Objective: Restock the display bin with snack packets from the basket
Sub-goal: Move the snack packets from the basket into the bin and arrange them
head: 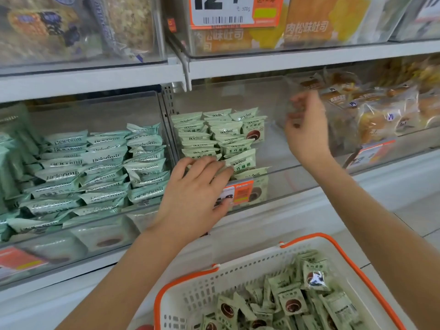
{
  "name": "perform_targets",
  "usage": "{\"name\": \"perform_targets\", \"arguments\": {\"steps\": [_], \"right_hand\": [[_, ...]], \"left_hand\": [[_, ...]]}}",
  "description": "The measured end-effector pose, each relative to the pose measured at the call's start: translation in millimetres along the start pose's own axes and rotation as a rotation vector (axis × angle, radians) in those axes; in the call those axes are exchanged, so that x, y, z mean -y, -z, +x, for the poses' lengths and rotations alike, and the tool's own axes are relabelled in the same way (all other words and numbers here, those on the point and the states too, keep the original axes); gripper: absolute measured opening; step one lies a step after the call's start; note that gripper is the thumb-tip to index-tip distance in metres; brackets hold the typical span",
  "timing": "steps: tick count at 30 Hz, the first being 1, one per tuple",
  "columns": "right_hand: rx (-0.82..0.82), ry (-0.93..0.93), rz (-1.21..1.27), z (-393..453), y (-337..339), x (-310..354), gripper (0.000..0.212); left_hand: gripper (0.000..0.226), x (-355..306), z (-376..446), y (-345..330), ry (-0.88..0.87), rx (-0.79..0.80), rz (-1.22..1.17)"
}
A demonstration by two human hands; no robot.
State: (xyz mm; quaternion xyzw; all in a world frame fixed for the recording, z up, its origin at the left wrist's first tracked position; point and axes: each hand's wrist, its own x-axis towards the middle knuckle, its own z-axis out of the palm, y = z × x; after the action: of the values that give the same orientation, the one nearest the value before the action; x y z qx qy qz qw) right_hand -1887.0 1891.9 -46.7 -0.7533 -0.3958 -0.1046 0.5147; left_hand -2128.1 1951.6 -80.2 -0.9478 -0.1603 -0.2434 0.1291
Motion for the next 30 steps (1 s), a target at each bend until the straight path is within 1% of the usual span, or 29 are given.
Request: {"name": "perform_targets", "arguments": {"steps": [2, 3, 5, 6, 8, 10, 12, 13, 14, 15, 16, 17, 18, 19, 21, 22, 25, 27, 28, 29, 30], "right_hand": [[-0.166, 0.062, 0.053, -52, 27, 0, 0.031], [-0.222, 0.078, 0.035, -82, 37, -6, 0.032], [-0.261, 0.028, -0.016, -142, 50, -25, 0.037], [-0.228, -0.039, -0.037, -171, 55, -37, 0.039], [-0.089, -0.246, -0.106, -226, 63, -65, 0.033], [0.121, -0.495, -0.282, -277, 70, -102, 0.029], [0.389, -0.733, -0.449, -323, 77, -131, 0.030], [0.524, -0.836, -0.505, -341, 78, -139, 0.034], [0.661, -0.881, -0.555, -356, 79, -143, 0.039], [0.780, -0.874, -0.598, -370, 78, -147, 0.045], [0.871, -0.847, -0.639, -381, 77, -147, 0.052], [0.925, -0.823, -0.666, -388, 75, -146, 0.059], [0.928, -0.824, -0.677, -393, 73, -144, 0.064], [0.875, -0.832, -0.683, -395, 72, -142, 0.067], [0.665, -0.820, -0.730, -396, 73, -139, 0.066], [0.563, -0.796, -0.756, -395, 74, -138, 0.063], [0.398, -0.729, -0.736, -386, 81, -144, 0.059], [0.336, -0.755, -0.748, -373, 84, -153, 0.071], [0.330, -0.768, -0.752, -365, 84, -158, 0.078], [0.370, -0.776, -0.748, -358, 84, -165, 0.083], [0.450, -0.782, -0.737, -352, 82, -171, 0.086]], "left_hand": [[0.040, -10, -1, 2, -0.033, -0.079, -0.067], [0.038, -18, -2, 3, -0.061, -0.111, -0.098], [0.037, -40, -5, 4, -0.137, -0.141, -0.123], [0.038, -52, -8, 2, -0.181, -0.132, -0.131], [0.038, -76, -17, -6, -0.243, -0.073, -0.170], [0.036, -99, -29, -20, -0.264, 0.023, -0.203], [0.034, -120, -43, -31, -0.281, 0.192, -0.227], [0.034, -129, -51, -37, -0.285, 0.304, -0.235], [0.033, -137, -61, -47, -0.278, 0.435, -0.235], [0.034, -144, -71, -56, -0.263, 0.541, -0.233], [0.034, -148, -84, -66, -0.243, 0.623, -0.230], [0.034, -152, -97, -74, -0.212, 0.693, -0.235], [0.034, -154, -112, -83, -0.166, 0.751, -0.251], [0.036, -156, -127, -91, -0.113, 0.804, -0.279], [0.036, -160, -154, -101, -0.015, 0.908, -0.342], [0.032, -163, -166, -104, 0.016, 0.951, -0.354], [0.022, -168, -185, -110, 0.007, 1.047, -0.345], [0.023, -167, -187, -114, -0.004, 1.055, -0.341], [0.024, -167, -186, -116, 0.012, 1.047, -0.350], [0.025, -166, -184, -117, 0.033, 1.037, -0.364], [0.026, -165, -182, -119, 0.052, 1.029, -0.377]]}}
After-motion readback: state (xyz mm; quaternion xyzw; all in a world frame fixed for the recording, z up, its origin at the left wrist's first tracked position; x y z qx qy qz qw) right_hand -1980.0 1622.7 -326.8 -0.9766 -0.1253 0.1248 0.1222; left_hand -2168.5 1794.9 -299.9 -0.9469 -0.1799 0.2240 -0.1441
